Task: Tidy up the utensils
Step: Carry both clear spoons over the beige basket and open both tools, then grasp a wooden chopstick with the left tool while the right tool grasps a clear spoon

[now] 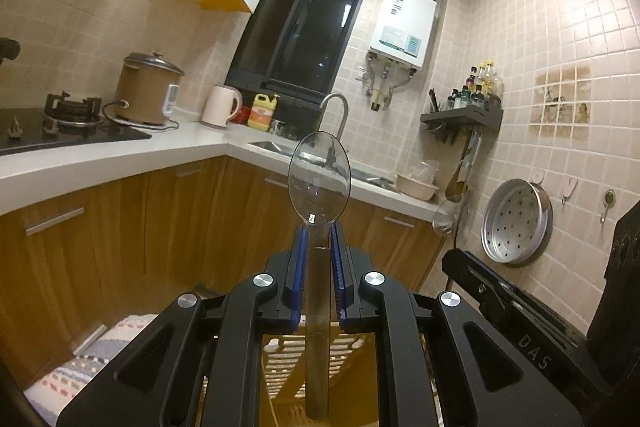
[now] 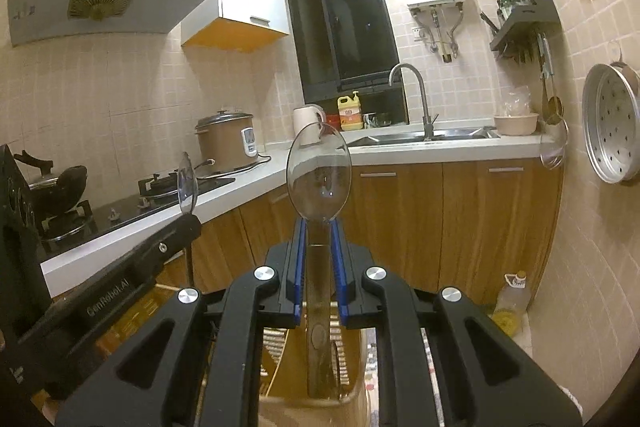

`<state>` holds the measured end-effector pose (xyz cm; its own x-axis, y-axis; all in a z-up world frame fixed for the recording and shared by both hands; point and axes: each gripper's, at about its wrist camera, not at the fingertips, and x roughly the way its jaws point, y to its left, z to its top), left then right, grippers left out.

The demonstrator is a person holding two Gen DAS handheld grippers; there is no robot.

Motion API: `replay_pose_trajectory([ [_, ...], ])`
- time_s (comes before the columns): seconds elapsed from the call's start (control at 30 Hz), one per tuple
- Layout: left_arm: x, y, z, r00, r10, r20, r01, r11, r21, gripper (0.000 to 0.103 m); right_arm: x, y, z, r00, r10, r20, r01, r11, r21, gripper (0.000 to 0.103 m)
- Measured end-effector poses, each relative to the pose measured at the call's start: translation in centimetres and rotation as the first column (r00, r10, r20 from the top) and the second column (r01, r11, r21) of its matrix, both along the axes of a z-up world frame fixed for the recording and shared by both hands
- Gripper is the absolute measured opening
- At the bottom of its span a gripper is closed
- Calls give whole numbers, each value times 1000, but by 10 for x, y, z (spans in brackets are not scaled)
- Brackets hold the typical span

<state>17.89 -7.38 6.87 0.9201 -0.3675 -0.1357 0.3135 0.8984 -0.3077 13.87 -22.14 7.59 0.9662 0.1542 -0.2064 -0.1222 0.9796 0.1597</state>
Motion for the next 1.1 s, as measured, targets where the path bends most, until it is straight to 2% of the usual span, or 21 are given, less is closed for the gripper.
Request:
replay_pose_trajectory([
  [0.03,-2,2,1,1000,1,-1,-1,1000,-3,22,-2,-1,0,1000,0,-2,0,1000,2,12],
  [0.07,-3,5,2,1000,-1,-1,1,1000,-5,23,-4,-3,1,1000,1,-5,-1,1000,6,12],
  [0.13,-7,9,6,1000,-10,-5,10,1000,-8,24,-11,-5,2,1000,1,-14,-1,1000,15,18],
  [0.53,-51,34,42,999,-40,-13,39,999,-19,24,-67,-3,31,999,23,-31,-23,1000,-5,18],
  [0.63,-68,39,53,998,-50,-47,50,999,-3,24,-84,2,39,998,31,-61,-32,999,-23,18],
  [0.77,-90,48,53,986,-47,-161,52,998,25,24,-103,9,41,988,38,-153,-45,998,-47,18],
  [0.87,-103,60,38,950,-56,-308,68,997,28,24,-112,14,32,957,61,-284,-80,995,-57,18],
  [0.97,-117,72,6,873,-67,-484,88,996,22,24,-116,19,13,890,112,-441,-144,989,-40,18],
  [1.0,-122,77,-6,844,-71,-532,97,995,22,24,-116,21,3,856,130,-500,-165,986,-27,18],
  [1.03,-130,82,-23,804,-75,-590,111,993,26,24,-116,23,-8,821,146,-552,-183,983,-12,18],
  [1.1,-144,91,-46,755,-63,-653,117,992,39,24,-119,25,-27,764,174,-622,-211,977,15,18],
])
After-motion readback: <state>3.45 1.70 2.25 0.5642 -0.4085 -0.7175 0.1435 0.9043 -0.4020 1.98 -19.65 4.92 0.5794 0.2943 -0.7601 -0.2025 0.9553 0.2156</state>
